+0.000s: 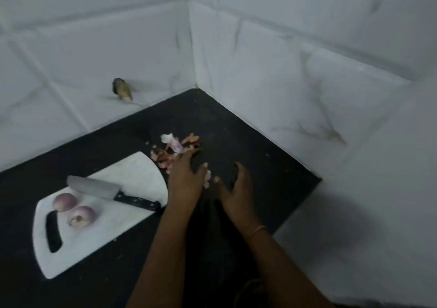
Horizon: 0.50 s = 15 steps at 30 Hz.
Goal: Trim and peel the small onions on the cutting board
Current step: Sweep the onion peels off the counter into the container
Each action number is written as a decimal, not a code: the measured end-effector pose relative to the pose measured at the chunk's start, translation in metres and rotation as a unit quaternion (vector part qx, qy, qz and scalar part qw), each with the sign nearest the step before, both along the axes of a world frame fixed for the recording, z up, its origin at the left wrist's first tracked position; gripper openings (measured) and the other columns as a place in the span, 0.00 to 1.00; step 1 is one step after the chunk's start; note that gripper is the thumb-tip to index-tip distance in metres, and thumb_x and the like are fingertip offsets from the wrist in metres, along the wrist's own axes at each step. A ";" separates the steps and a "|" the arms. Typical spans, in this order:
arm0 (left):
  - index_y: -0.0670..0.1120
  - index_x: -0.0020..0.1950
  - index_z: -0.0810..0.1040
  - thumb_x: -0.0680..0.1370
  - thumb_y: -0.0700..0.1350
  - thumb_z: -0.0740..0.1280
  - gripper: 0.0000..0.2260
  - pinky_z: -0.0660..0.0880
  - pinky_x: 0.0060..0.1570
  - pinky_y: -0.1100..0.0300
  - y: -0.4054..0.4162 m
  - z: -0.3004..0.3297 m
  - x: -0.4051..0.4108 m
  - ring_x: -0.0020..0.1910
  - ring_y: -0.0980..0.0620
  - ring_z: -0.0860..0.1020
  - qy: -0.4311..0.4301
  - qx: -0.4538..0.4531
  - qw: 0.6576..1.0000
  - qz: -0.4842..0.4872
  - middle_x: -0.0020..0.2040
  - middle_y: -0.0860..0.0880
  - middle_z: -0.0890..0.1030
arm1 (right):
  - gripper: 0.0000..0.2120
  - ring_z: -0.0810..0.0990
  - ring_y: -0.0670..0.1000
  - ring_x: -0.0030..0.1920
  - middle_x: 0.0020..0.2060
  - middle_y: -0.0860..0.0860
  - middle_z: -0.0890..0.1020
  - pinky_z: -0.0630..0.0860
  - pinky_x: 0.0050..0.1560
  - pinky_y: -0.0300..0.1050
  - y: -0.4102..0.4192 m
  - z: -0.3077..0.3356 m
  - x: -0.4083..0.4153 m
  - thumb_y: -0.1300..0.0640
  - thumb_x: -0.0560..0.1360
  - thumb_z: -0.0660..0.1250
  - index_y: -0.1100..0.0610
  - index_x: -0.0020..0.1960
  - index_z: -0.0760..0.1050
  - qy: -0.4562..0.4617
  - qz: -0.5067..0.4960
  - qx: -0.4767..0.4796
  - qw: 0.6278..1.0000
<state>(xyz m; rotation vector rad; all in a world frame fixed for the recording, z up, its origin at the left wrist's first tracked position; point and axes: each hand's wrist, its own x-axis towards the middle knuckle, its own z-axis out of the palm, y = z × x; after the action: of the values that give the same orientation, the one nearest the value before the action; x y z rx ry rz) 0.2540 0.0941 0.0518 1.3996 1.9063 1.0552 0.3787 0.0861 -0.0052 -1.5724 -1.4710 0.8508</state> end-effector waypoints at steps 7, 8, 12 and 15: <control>0.43 0.77 0.65 0.72 0.39 0.76 0.36 0.63 0.70 0.56 0.040 -0.010 -0.106 0.75 0.42 0.65 0.121 -0.143 0.981 -0.040 0.77 0.39 0.64 | 0.37 0.50 0.59 0.78 0.79 0.58 0.49 0.48 0.76 0.61 0.053 -0.035 -0.061 0.33 0.77 0.46 0.51 0.79 0.45 -0.364 0.160 0.076 0.914; 0.44 0.78 0.63 0.71 0.40 0.77 0.38 0.61 0.71 0.57 0.046 -0.014 -0.110 0.76 0.43 0.63 0.135 -0.165 0.975 -0.068 0.78 0.40 0.63 | 0.36 0.50 0.60 0.78 0.79 0.58 0.49 0.48 0.76 0.61 0.069 -0.035 -0.067 0.34 0.77 0.46 0.52 0.79 0.45 -0.363 0.172 0.077 0.913; 0.49 0.77 0.66 0.70 0.44 0.76 0.37 0.66 0.68 0.55 0.065 -0.032 -0.109 0.74 0.43 0.66 0.172 -0.177 0.962 -0.119 0.75 0.44 0.67 | 0.32 0.49 0.60 0.78 0.79 0.57 0.48 0.48 0.77 0.59 0.125 -0.037 -0.092 0.39 0.80 0.49 0.47 0.79 0.44 -0.367 0.235 0.111 0.893; 0.53 0.68 0.75 0.76 0.44 0.68 0.20 0.73 0.55 0.56 0.072 -0.051 -0.103 0.61 0.46 0.76 0.227 -0.139 0.961 -0.081 0.64 0.48 0.76 | 0.27 0.52 0.59 0.78 0.79 0.55 0.53 0.48 0.77 0.55 0.147 -0.035 -0.102 0.47 0.80 0.51 0.43 0.78 0.50 -0.362 0.312 0.152 0.865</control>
<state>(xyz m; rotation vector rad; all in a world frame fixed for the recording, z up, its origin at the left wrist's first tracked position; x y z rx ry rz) 0.1513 0.1658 0.0013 1.6948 2.1042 0.3864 0.2766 0.2332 -0.0406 -1.2151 -2.6026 0.2988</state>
